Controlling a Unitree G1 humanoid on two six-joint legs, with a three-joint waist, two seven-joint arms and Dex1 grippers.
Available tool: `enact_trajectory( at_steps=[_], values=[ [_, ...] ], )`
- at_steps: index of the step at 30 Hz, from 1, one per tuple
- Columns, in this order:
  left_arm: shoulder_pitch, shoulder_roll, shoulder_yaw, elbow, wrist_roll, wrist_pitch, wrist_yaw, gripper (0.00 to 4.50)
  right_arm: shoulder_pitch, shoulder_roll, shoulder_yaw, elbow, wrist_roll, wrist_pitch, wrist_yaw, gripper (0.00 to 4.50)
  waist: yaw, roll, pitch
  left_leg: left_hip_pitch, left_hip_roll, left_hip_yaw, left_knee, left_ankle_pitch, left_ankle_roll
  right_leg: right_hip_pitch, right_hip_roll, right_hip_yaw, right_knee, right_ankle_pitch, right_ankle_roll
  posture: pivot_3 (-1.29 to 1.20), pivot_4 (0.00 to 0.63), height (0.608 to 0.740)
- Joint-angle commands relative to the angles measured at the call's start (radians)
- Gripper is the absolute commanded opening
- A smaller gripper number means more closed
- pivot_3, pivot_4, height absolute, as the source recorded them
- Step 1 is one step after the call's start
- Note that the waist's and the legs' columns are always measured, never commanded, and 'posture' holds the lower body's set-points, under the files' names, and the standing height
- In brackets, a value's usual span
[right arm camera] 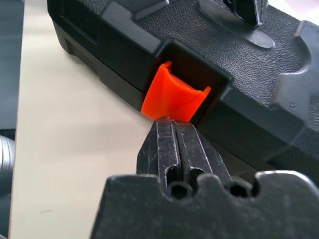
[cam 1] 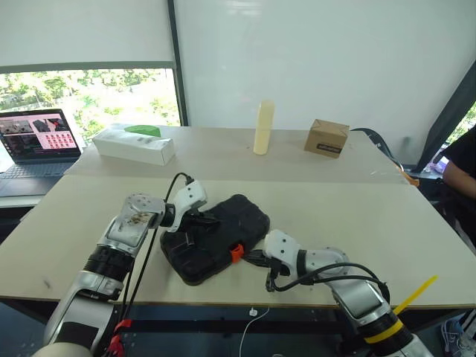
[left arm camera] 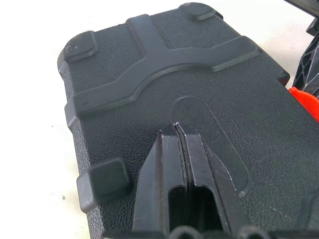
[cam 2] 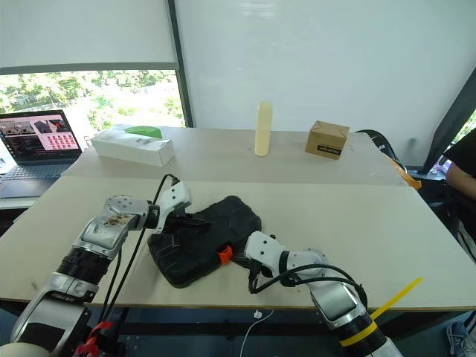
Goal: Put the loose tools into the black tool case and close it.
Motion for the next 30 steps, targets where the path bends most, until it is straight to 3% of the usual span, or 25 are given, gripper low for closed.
enact_trajectory(
  at_steps=[1,17,21,24,27,30],
  values=[
    [0.073,0.004,-0.075,0.065,0.059,0.070,0.004,0.05,-0.043,0.022,-0.006,0.021,-0.010,-0.052,-0.016,0.00,0.000,0.001,-0.002,0.000,0.000,0.000,0.000,0.000,0.000,0.000,0.000,0.001,0.000,0.000,0.000,0.00,0.150,0.740],
    [0.094,0.004,-0.055,0.093,0.052,0.074,0.025,0.05,-0.122,0.109,0.019,0.126,-0.027,-0.083,-0.014,0.00,-0.004,0.005,-0.008,0.006,0.002,0.002,-0.005,0.000,0.000,-0.001,0.008,0.013,-0.001,0.000,-0.001,0.00,0.150,0.740],
    [0.104,-0.002,0.019,0.069,-0.014,0.046,0.018,0.05,-0.094,0.081,-0.011,0.074,0.002,-0.073,0.014,0.00,-0.004,0.005,-0.008,0.006,0.002,0.003,-0.007,0.000,0.000,-0.002,0.008,0.014,-0.001,0.000,-0.002,0.00,0.150,0.740],
    [0.126,-0.002,0.140,0.066,-0.097,-0.101,-0.001,0.05,-0.027,0.000,-0.067,-0.008,0.045,-0.069,0.061,0.00,-0.003,0.006,-0.007,0.005,0.001,0.003,-0.010,0.000,0.000,-0.004,0.008,0.014,-0.002,0.002,-0.006,0.00,0.150,0.740],
    [0.203,0.079,0.279,0.044,-0.179,-0.237,-0.072,0.65,0.099,-0.095,-0.226,-0.120,0.180,-0.043,0.105,0.74,0.002,0.006,-0.007,0.001,0.002,0.003,-0.013,0.000,0.000,-0.008,0.008,0.012,-0.005,0.003,-0.010,0.00,0.150,0.740],
    [0.287,0.163,0.346,0.051,-0.181,-0.345,-0.091,1.70,0.195,-0.174,-0.331,-0.155,0.226,-0.097,0.134,1.78,-0.002,0.005,-0.007,-0.001,0.002,0.003,-0.016,-0.003,-0.003,-0.012,0.009,0.013,-0.006,0.002,-0.012,0.00,0.150,0.740]
  ],
)
